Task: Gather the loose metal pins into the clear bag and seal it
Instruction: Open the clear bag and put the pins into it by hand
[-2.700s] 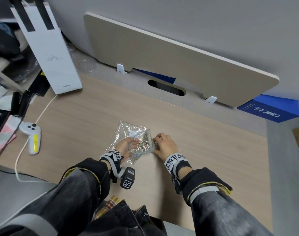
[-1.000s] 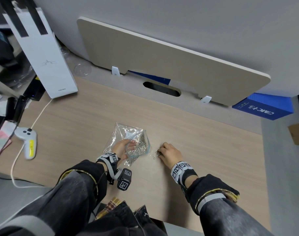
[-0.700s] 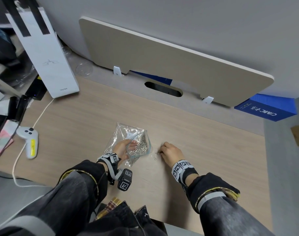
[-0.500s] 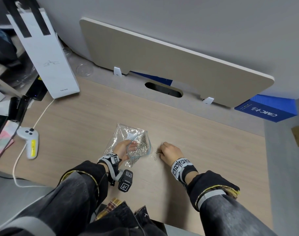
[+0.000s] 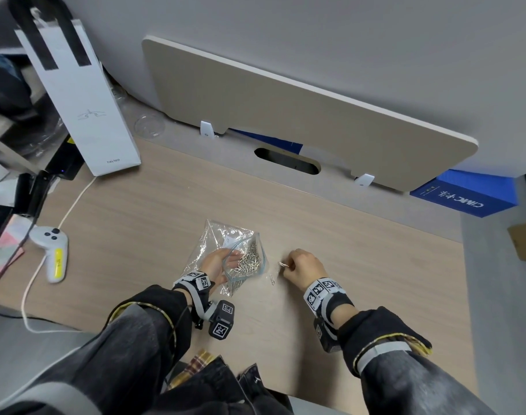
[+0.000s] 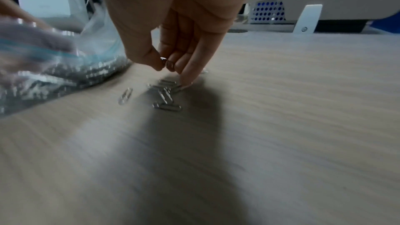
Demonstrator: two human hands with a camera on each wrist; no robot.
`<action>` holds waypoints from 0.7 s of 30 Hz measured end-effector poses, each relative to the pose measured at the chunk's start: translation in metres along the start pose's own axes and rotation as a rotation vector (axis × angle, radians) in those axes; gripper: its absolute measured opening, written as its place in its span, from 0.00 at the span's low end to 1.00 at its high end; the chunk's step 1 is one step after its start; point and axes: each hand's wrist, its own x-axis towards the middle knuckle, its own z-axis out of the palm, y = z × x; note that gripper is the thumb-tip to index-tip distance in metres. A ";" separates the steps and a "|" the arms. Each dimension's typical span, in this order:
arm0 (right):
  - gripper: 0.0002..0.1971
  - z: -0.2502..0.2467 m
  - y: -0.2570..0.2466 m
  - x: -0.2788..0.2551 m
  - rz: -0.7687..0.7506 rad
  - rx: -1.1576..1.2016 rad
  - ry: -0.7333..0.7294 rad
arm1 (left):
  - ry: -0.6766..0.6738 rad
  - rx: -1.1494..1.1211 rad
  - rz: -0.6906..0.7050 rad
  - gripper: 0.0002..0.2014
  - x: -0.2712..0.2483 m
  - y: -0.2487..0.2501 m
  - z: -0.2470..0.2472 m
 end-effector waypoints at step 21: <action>0.11 -0.011 -0.017 0.008 0.008 0.161 0.296 | -0.002 -0.023 0.008 0.13 0.004 -0.004 -0.003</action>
